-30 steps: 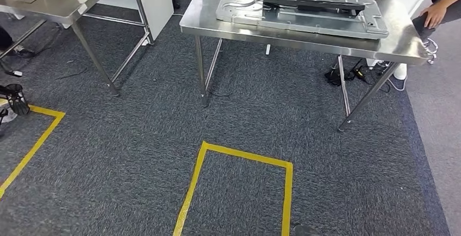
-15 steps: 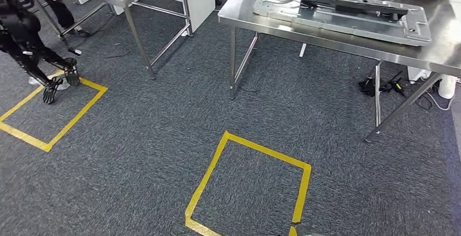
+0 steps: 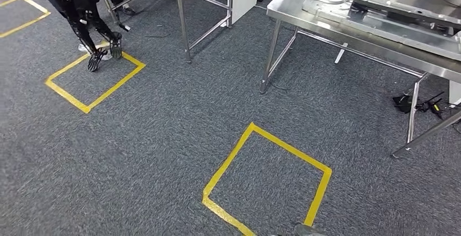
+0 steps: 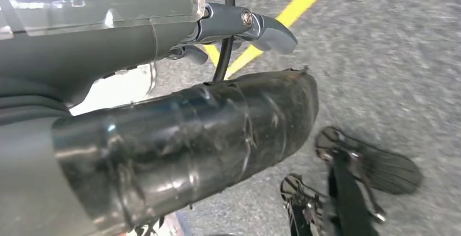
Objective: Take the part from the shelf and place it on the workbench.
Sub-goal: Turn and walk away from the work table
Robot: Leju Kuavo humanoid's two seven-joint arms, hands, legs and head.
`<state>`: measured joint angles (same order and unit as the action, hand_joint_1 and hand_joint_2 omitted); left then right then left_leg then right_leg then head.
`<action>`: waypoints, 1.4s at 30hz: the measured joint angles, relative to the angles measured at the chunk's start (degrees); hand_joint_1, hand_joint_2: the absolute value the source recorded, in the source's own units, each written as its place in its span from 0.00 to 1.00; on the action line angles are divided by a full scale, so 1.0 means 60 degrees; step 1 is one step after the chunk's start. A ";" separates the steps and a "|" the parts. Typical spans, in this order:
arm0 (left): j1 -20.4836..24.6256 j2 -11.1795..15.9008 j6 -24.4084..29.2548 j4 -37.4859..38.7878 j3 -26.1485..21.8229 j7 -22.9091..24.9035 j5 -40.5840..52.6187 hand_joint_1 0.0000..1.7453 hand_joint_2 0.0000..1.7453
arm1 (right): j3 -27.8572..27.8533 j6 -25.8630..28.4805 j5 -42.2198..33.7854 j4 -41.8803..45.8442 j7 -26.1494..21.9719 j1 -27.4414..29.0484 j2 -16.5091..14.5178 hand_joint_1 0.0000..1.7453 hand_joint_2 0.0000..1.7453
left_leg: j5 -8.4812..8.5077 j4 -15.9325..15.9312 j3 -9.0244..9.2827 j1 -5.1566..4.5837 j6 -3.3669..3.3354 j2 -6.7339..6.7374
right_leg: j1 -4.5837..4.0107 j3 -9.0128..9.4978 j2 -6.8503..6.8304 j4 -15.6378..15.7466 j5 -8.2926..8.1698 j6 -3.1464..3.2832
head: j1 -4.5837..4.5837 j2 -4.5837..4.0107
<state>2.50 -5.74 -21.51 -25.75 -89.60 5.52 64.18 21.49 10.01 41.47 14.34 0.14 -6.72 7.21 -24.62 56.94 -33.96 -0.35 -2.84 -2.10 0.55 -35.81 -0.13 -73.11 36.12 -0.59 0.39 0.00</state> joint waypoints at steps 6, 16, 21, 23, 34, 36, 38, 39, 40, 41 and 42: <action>0.0000 0.0036 -0.0005 0.0169 0.0000 -0.0008 0.0006 0.00 0.00 | -0.0007 0.0000 0.0031 -0.0002 0.0005 -0.0043 0.0058 0.00 0.00 | 0.0558 0.0094 -0.0512 -0.0034 0.0198 -0.0728 | -0.0173 0.1750 0.0792 0.2761 -0.0678 0.0364 | 0.0000 0.0000; -0.0014 0.0149 -0.0041 0.0342 -0.0003 -0.0379 -0.0374 0.00 0.00 | -0.0043 0.0003 0.0087 -0.0004 0.0000 -0.0039 -0.0004 0.00 0.00 | -0.0603 0.2642 -0.0852 0.0314 0.0788 0.0358 | -0.0030 0.0872 -0.0689 0.2886 -0.1444 0.0394 | -0.0024 -0.0001; 0.0055 0.0217 -0.0040 0.0436 0.0005 -0.0373 -0.0389 0.00 0.00 | -0.0068 0.0008 0.0109 -0.0003 -0.0008 -0.0064 0.0005 0.00 0.00 | -0.0791 0.0031 0.0995 0.0268 0.0685 0.1121 | -0.0004 0.0644 -0.1301 0.2526 -0.1495 0.0085 | -0.0009 0.0000; 0.0013 0.0244 -0.0023 0.0443 0.0005 -0.0373 -0.0392 0.00 0.00 | -0.0069 0.0006 0.0111 0.0000 -0.0016 -0.0112 -0.0008 0.00 0.00 | -0.0753 -0.0027 0.0902 0.0227 0.0448 0.0939 | 0.0042 0.0659 -0.1460 0.2507 -0.1524 -0.0047 | -0.0005 0.0000; 0.0005 0.0274 -0.0017 0.0550 0.0001 -0.0420 -0.0421 0.00 0.00 | -0.0090 -0.0096 0.0108 -0.0025 -0.0177 -0.0013 -0.0004 0.00 0.00 | -0.0420 0.0075 0.0539 -0.0029 0.0042 -0.0393 | -0.0054 0.0526 0.0540 0.1893 -0.1260 0.0241 | -0.0007 -0.0001; 0.0029 0.0279 -0.0027 0.0580 0.0001 -0.0471 -0.0421 0.00 0.00 | -0.0122 -0.0158 0.0079 -0.0029 -0.0300 -0.0009 0.0025 0.00 0.00 | -0.0378 0.0105 0.0440 -0.0014 0.0125 -0.0613 | -0.0087 0.0719 0.0727 0.2374 -0.1323 0.0301 | -0.0006 -0.0001; 0.0003 0.0295 -0.0030 0.0588 0.0001 -0.0495 -0.0419 0.00 0.00 | -0.0149 -0.0202 0.0056 -0.0027 -0.0446 -0.0017 0.0026 0.00 0.00 | -0.0345 0.0111 0.0367 0.0023 0.0231 -0.0759 | -0.0076 0.0754 0.0536 0.2489 -0.1365 0.0327 | -0.0006 -0.0001; -0.0016 0.0305 -0.0032 0.0597 0.0001 -0.0497 -0.0417 0.00 0.00 | -0.0157 -0.0219 0.0048 -0.0026 -0.0512 -0.0026 0.0024 0.00 0.00 | -0.0404 0.0195 0.0317 0.0016 0.0273 -0.0661 | -0.0052 0.0790 0.0430 0.2572 -0.1401 0.0358 | -0.0006 -0.0002; -0.0022 0.0313 -0.0033 0.0608 0.0001 -0.0497 -0.0414 0.00 0.00 | -0.0161 -0.0233 0.0038 -0.0024 -0.0580 -0.0030 0.0021 0.00 0.00 | -0.0565 0.0439 0.0195 0.0007 0.0313 -0.0460 | -0.0026 0.0828 0.0315 0.2656 -0.1440 0.0392 | -0.0010 -0.0002; -0.0016 0.0323 -0.0035 0.0623 0.0001 -0.0497 -0.0412 0.00 0.00 | -0.0169 -0.0251 0.0019 -0.0023 -0.0648 -0.0028 0.0018 0.00 0.00 | -0.0824 0.0876 -0.0019 0.0005 0.0350 -0.0198 | -0.0002 0.0858 0.0190 0.2722 -0.1471 0.0421 | -0.0012 -0.0002; -0.0006 0.0329 -0.0035 0.0639 0.0001 -0.0497 -0.0409 0.00 0.00 | -0.0184 -0.0266 -0.0007 -0.0024 -0.0731 -0.0015 0.0018 0.00 0.00 | -0.1132 0.1468 -0.0321 0.0018 0.0394 0.0035 | -0.0019 0.0861 0.0066 0.2734 -0.1472 0.0437 | -0.0013 -0.0001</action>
<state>2.47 -3.77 -21.72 -21.91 -89.59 2.54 61.73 20.38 8.41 41.42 14.20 -4.25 -6.81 7.32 -31.41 65.75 -35.89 -0.24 -0.48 -1.89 0.44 -30.65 0.26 -56.70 27.29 2.04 0.32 -0.01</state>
